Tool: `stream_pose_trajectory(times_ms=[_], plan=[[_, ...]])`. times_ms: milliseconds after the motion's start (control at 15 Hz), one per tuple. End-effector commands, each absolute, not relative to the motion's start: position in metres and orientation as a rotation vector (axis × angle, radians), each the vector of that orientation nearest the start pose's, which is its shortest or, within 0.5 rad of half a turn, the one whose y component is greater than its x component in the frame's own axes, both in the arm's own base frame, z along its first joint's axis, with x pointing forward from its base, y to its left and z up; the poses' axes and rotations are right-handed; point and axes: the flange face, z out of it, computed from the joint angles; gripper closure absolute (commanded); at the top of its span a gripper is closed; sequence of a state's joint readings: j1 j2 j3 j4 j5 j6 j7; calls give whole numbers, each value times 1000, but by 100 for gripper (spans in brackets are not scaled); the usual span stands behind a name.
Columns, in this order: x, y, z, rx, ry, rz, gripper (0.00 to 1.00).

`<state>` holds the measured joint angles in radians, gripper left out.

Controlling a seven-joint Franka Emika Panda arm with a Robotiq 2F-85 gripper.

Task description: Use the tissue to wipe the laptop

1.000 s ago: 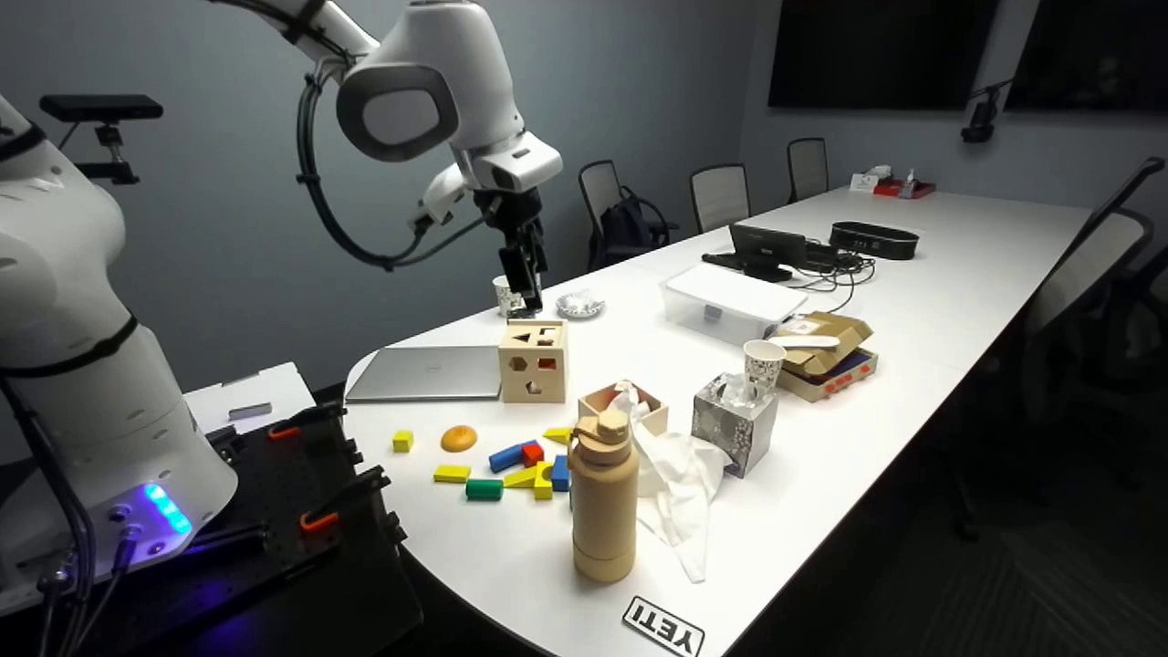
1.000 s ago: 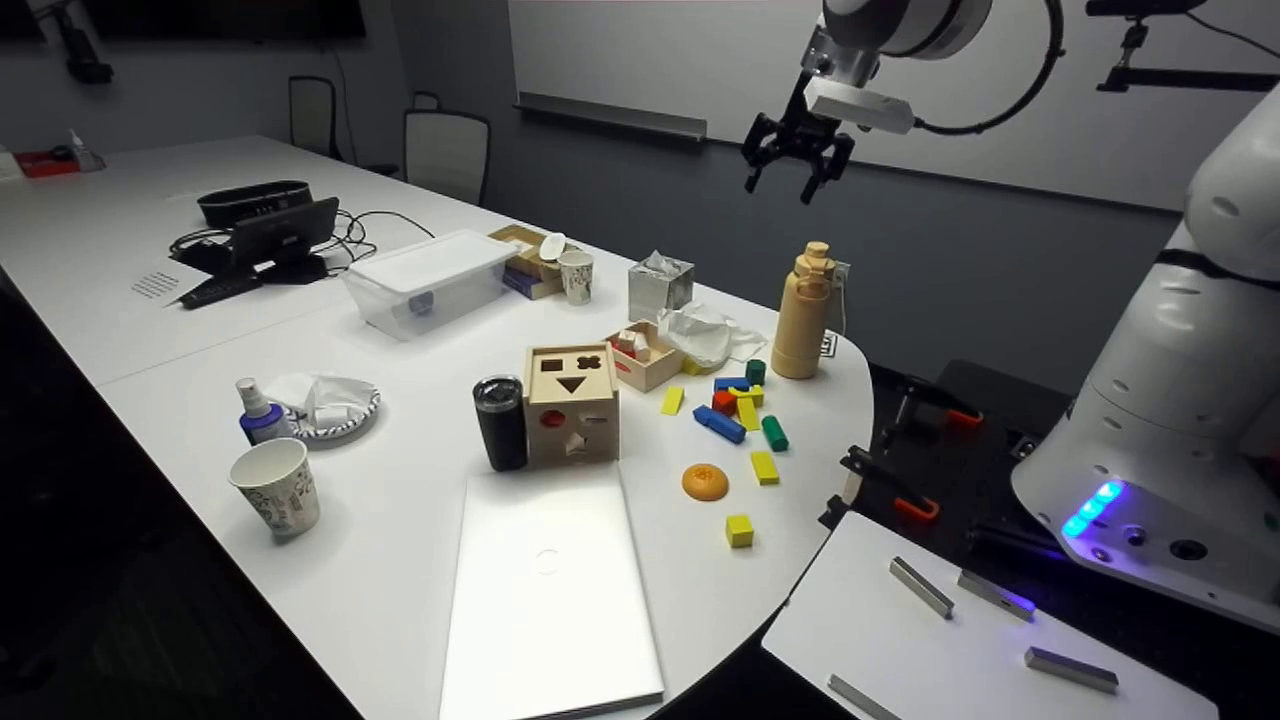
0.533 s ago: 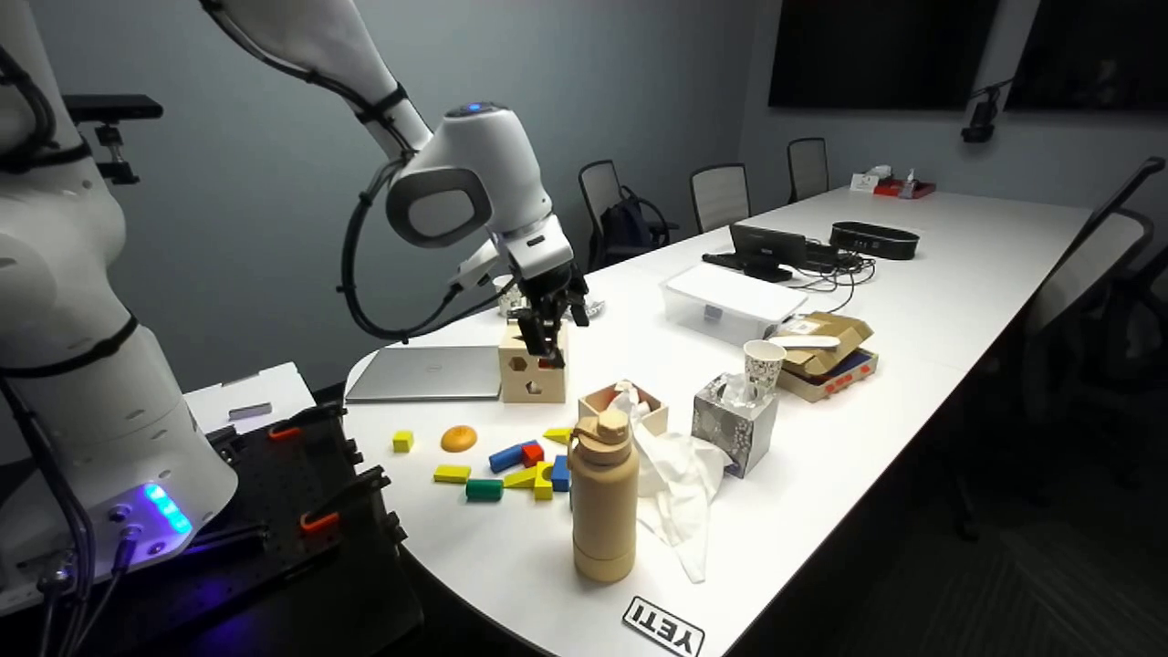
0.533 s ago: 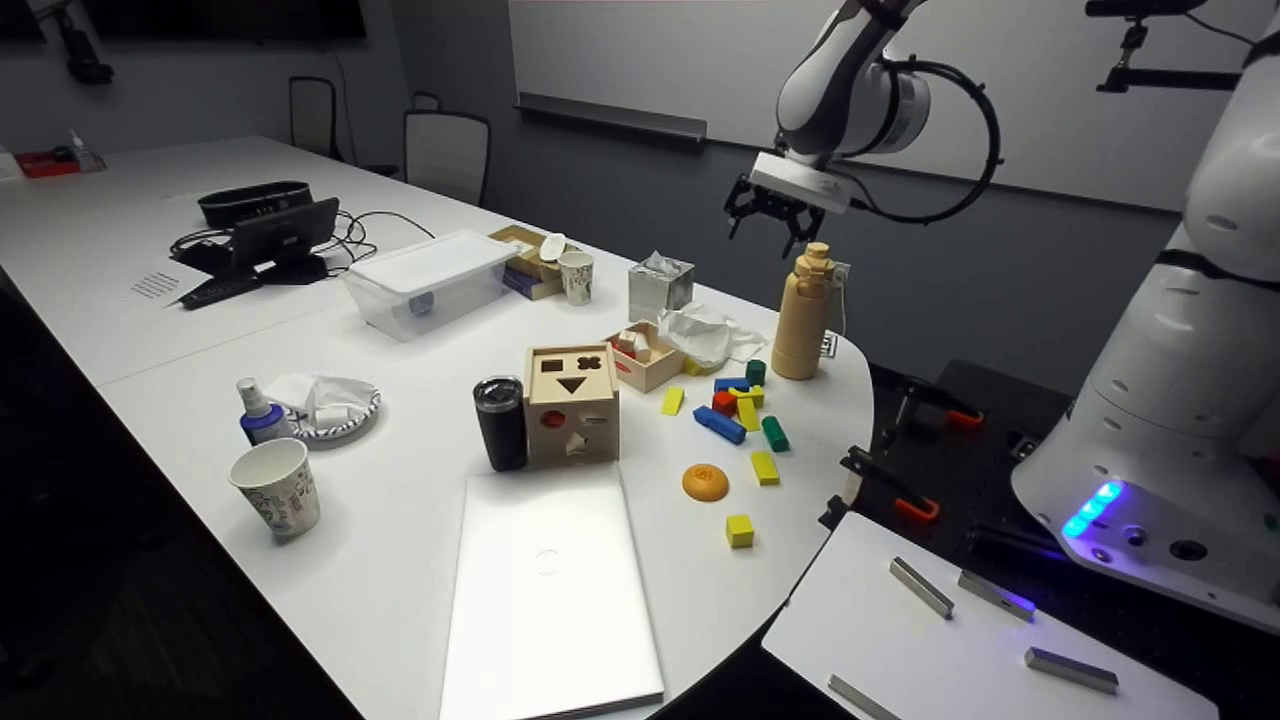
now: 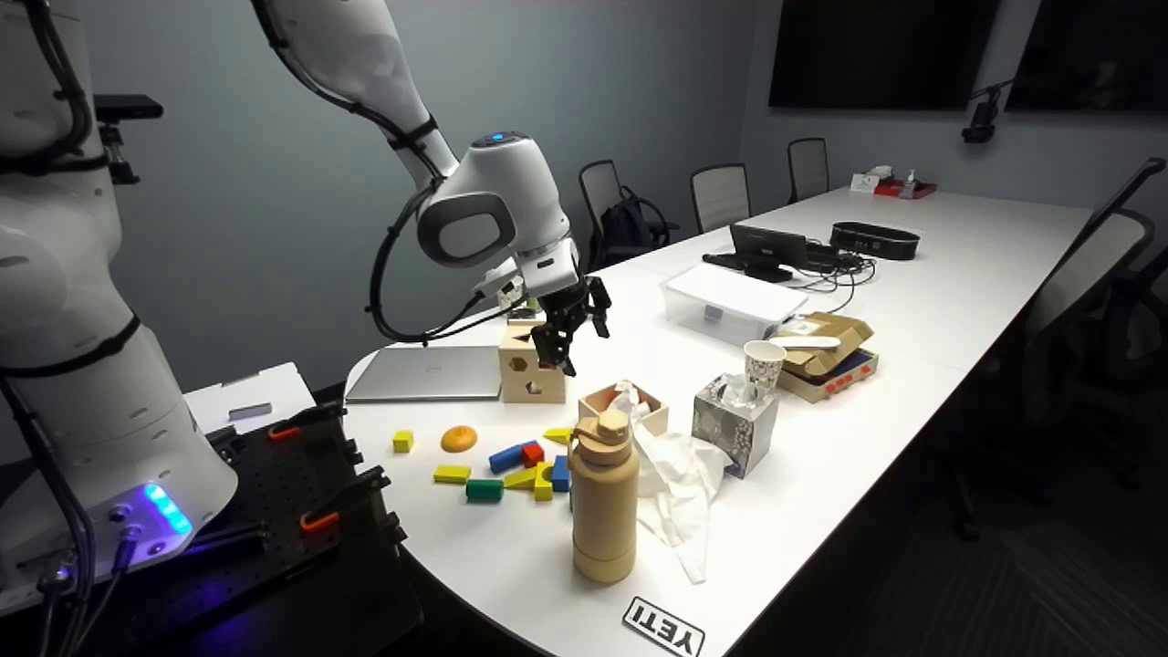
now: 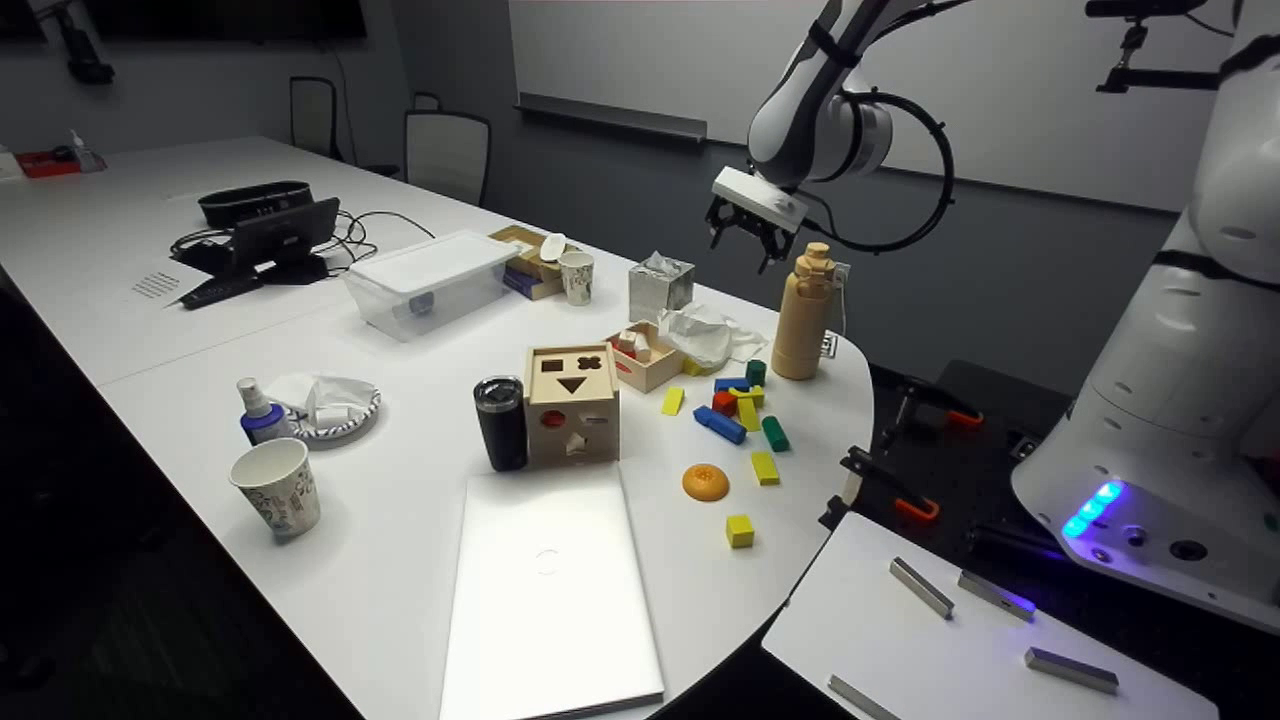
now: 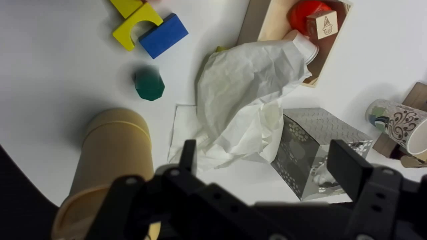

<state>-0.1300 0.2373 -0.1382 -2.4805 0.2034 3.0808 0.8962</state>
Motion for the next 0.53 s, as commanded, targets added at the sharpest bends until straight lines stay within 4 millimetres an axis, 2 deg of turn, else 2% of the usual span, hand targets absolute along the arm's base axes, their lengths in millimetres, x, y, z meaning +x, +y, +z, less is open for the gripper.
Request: stream_pose_trajectory(times_ms=[0, 133, 467], plan=[[484, -152, 237, -2311, 1860, -515, 0], [507, -166, 227, -2238, 1945, -469, 0], [581, -186, 198, -2126, 2127, -336, 0]])
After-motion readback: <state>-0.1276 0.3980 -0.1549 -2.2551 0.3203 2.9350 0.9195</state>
